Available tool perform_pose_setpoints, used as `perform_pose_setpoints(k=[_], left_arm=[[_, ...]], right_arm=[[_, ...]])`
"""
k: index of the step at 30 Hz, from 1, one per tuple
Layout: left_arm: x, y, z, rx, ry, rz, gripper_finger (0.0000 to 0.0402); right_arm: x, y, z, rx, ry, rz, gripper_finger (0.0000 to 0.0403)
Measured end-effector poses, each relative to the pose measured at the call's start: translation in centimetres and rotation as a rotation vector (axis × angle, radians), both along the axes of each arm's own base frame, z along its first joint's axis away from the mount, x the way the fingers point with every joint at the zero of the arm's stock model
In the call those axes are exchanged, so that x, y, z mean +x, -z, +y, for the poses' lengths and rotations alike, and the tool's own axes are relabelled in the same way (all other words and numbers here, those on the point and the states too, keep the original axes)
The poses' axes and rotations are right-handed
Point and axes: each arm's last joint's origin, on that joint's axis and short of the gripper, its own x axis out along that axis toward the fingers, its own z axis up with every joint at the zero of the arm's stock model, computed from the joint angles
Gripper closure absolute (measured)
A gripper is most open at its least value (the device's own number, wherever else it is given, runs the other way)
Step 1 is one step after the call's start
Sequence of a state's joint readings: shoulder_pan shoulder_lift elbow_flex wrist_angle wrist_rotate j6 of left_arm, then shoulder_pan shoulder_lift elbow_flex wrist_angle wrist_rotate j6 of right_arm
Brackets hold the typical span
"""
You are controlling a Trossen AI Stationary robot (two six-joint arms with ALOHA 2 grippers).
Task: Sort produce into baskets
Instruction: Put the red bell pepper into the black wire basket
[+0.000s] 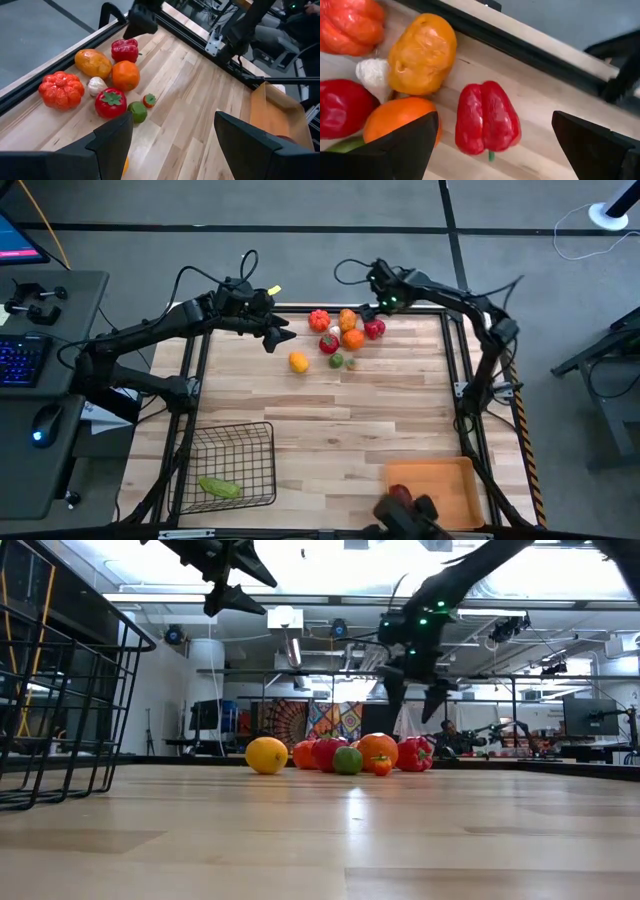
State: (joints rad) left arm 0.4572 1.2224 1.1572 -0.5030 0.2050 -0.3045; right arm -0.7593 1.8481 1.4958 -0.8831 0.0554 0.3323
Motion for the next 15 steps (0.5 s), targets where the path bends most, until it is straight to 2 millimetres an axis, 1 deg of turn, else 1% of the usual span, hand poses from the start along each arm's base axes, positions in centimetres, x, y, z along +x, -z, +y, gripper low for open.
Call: perform_pose_setpoints(k=[4,8,11,15], left_arm=[[0.0,0.0,0.0,-0.008,-0.004,-0.002,0.0133],[0.0,0.0,0.0,-0.007,-0.004,-0.002,0.0133],[0.0,0.0,0.0,-0.007,-0.004,-0.002,0.0133],[0.0,0.0,0.0,-0.007,-0.003,-0.002,0.0133]], right_arm=[[1.3,0.4,-1.3,0.031,-0.042,0.088,0.002],[2.1,1.9,-2.2,0.099,-0.068,0.185,0.002],[2.5,3.3,-2.3,0.165,-0.083,0.209,0.002],[3.0,4.7,-2.1,0.221,-0.106,0.203,0.002]])
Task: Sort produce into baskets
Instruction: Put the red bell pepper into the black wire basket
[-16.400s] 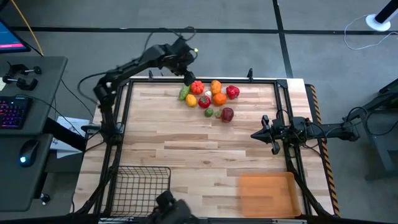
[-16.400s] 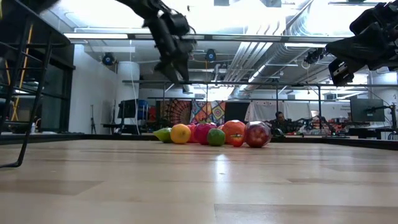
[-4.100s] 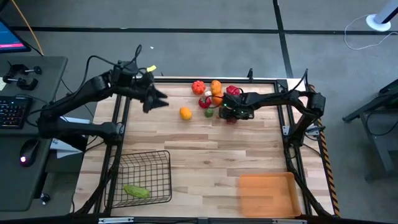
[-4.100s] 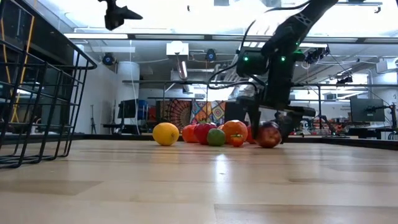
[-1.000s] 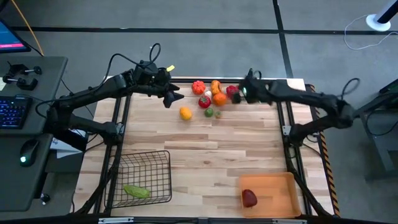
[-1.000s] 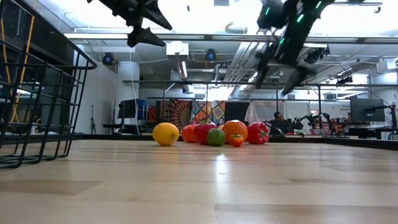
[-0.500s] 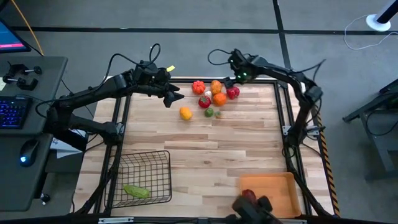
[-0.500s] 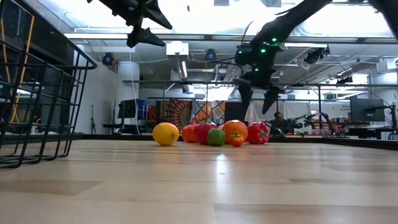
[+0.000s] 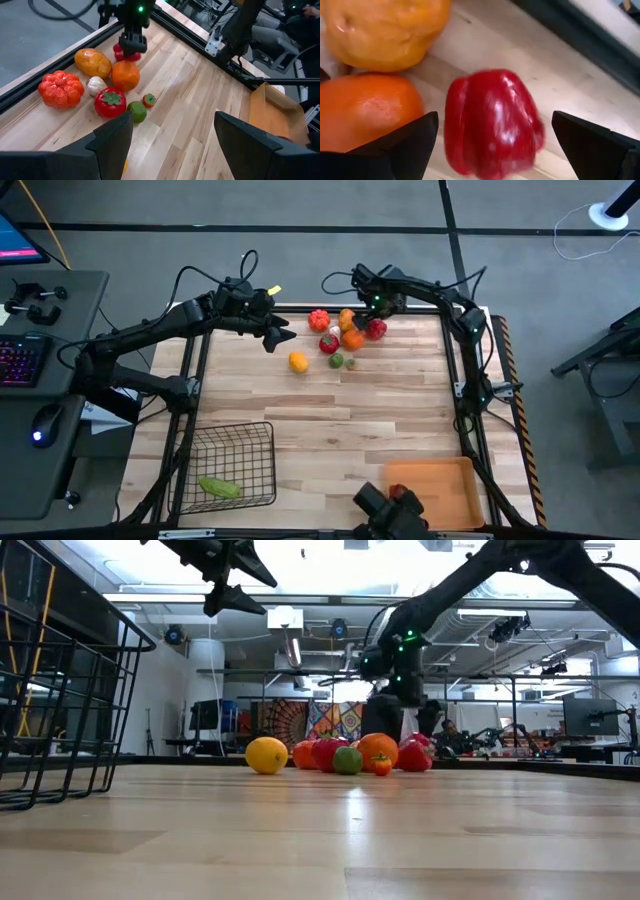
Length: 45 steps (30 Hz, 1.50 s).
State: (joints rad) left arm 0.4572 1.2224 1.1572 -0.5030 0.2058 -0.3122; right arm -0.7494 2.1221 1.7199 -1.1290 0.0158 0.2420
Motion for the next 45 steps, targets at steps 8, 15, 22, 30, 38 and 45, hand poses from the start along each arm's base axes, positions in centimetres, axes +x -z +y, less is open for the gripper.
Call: perform_pose_setpoints(k=[8,15,22,30,38,45], left_arm=[[0.0,0.0,0.0,0.009,0.005,0.002,0.0133],[0.0,0.0,0.0,0.032,0.013,0.008,0.0133],[0.0,0.1,0.0,0.084,0.079,0.024,0.0133],[-0.8,0.7,0.6,0.077,0.084,0.094,0.0133],[-1.2,1.2,0.3,0.019,0.099,0.152,0.0133],[-1.0,1.2,-0.4,-0.055,0.139,0.133,0.0133]], right_arm=[[0.6,1.9,0.9,0.068,-0.031,0.073,0.002],[0.9,1.9,2.0,0.105,-0.086,0.114,0.0063],[0.4,-1.6,3.8,0.084,-0.208,0.152,0.0151],[-3.8,-14.3,9.8,-0.12,-0.276,-0.086,0.0151],[-8.0,-22.1,19.2,-0.176,-0.31,-0.421,0.0143],[-3.6,-22.0,23.0,-0.31,-0.417,-0.565,0.0141]])
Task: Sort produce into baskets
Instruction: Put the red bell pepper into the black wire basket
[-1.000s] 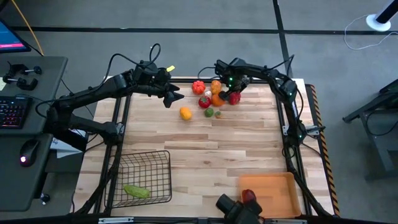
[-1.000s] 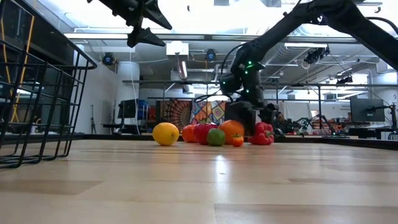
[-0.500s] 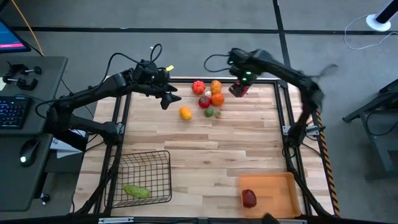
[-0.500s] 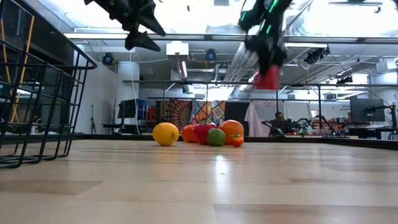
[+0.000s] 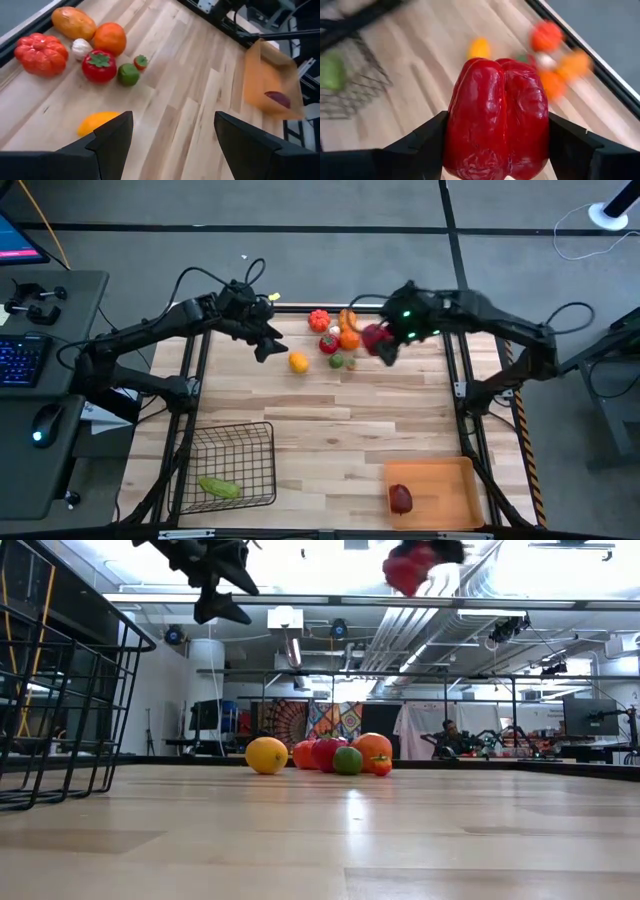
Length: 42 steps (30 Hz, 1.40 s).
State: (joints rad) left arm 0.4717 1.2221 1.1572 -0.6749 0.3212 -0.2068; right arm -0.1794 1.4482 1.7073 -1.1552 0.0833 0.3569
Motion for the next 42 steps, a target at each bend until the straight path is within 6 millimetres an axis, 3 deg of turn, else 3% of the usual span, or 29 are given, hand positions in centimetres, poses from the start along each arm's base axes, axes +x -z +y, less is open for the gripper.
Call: perform_pose_setpoints(k=[7,13,21,25,29,36,42], left_arm=[[0.4,-0.3,-0.2,-0.022,-0.019,-0.041,0.0133],[0.3,-0.2,-0.2,-0.029,-0.047,-0.028,0.0133],[-0.1,0.2,0.0,0.102,-0.001,0.05,0.0133],[-0.8,0.4,-0.1,0.108,0.039,0.096,0.0133],[-1.7,-0.4,-0.5,0.143,0.056,0.071,0.0133],[-4.3,-3.1,-1.5,0.234,0.041,-0.066,0.0133],[-6.6,-4.8,-2.7,0.21,-0.022,-0.16,0.0133]], right_arm=[[8.9,4.8,3.1,0.046,-0.381,-0.224,0.014],[14.9,8.6,6.0,0.085,-0.66,-0.408,0.014],[19.8,12.6,8.9,0.194,-0.609,-0.591,0.0139],[21.4,14.7,10.6,0.274,-0.515,-0.645,0.0139],[21.7,16.3,12.4,0.305,-0.456,-0.612,0.0139],[21.6,15.9,13.9,0.319,-0.358,-0.65,0.0139],[21.7,15.6,13.9,0.276,-0.354,-0.684,0.0139]])
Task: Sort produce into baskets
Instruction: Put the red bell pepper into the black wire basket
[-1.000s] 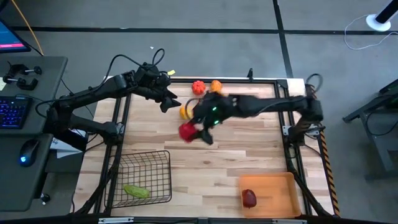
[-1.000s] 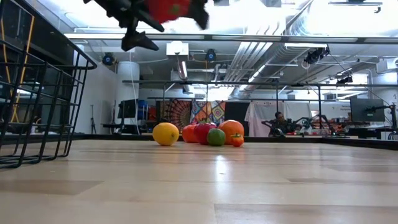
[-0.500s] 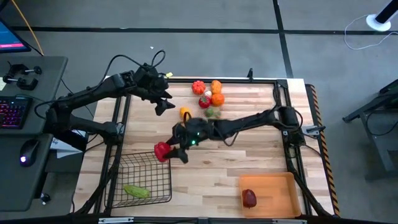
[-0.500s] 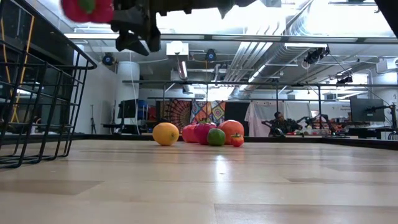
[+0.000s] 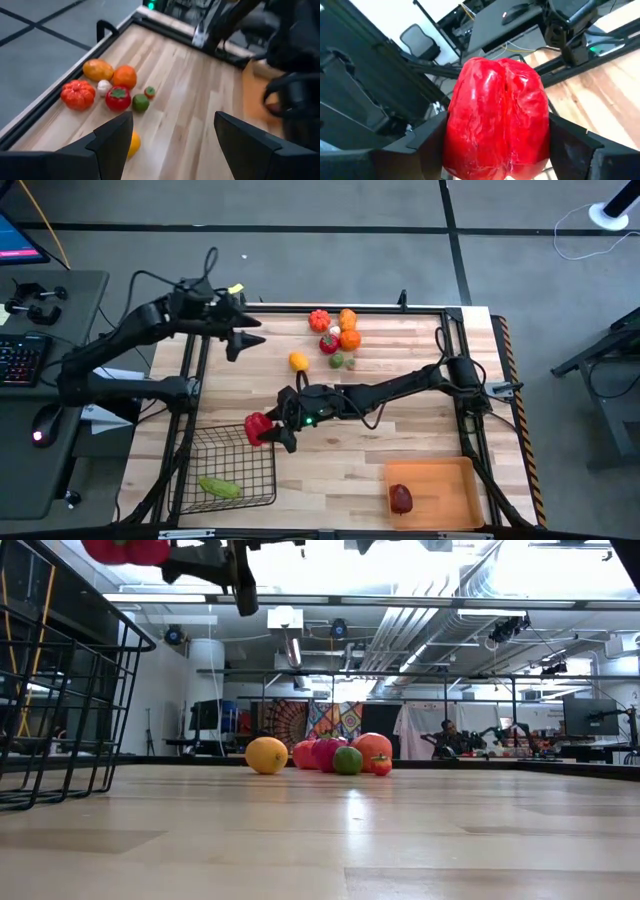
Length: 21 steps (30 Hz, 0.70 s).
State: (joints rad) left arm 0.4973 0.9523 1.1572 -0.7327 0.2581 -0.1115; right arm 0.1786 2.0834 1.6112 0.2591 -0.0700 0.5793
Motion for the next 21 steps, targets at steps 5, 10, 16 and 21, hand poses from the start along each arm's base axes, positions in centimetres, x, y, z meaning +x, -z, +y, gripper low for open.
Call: perform_pose_setpoints(k=[5,10,16,21], left_arm=[[-1.2,-1.0,-0.6,-0.03,-0.035,-0.081,0.0133],[-1.5,-1.6,-0.8,-0.061,-0.071,-0.147,0.0133],[-1.3,-1.8,-0.7,-0.12,-0.106,-0.184,0.0133],[-1.3,-1.8,-0.6,-0.137,-0.168,-0.187,0.0133]], right_arm=[[0.1,0.0,-0.4,-0.069,-0.007,-0.018,0.0139],[0.1,0.0,-0.4,-0.157,-0.03,-0.038,0.0139],[0.1,0.1,-0.3,-0.205,-0.052,-0.049,0.0124],[0.2,0.4,-0.2,-0.196,-0.102,-0.049,0.0054]])
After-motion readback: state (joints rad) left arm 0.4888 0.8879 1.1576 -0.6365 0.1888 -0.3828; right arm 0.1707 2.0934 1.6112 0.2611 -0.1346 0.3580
